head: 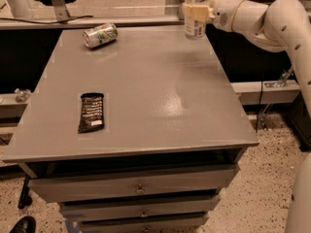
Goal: Move blue plastic bottle near 7up can
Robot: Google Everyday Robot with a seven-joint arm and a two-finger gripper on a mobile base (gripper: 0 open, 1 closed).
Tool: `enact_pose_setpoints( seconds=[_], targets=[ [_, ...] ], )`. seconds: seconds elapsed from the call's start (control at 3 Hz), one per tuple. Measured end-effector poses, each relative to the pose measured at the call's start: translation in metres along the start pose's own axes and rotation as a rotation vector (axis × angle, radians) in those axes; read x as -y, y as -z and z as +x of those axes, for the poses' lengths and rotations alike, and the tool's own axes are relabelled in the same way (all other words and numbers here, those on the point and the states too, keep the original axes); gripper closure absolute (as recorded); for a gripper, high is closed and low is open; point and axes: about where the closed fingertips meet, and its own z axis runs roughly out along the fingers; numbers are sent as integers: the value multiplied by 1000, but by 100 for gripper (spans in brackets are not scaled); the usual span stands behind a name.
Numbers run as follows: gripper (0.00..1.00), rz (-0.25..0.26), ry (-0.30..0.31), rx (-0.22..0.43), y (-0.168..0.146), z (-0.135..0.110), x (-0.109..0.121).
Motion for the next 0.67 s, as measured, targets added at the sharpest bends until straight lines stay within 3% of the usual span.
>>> enact_pose_setpoints(
  seconds=[0.33,0.67],
  targets=[
    [100,12,12,50,-39,-11,-3],
    [100,-12,14,51,-78,-8,-18]
  ],
)
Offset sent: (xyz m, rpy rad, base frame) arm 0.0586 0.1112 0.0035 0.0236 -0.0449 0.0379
